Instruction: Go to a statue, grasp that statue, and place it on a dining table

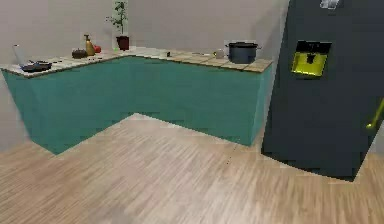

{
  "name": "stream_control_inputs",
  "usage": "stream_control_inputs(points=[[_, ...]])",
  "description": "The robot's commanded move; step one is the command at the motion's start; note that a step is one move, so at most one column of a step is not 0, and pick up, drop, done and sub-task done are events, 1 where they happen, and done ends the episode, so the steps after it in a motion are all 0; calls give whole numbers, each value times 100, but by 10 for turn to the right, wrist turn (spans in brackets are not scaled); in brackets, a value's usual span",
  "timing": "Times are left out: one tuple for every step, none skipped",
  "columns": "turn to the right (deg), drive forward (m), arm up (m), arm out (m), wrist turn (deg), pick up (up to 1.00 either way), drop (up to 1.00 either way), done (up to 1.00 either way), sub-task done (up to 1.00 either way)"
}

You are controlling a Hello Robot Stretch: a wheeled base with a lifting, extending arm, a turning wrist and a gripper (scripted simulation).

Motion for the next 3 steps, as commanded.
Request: stream_control_inputs(points=[[450, 0, 0, 0, 0, 0, 0, 0, 0], [300, 0, 0, 0, 0, 0, 0, 0, 0], [0, 100, 0, 0, 0, 0, 0, 0, 0]])
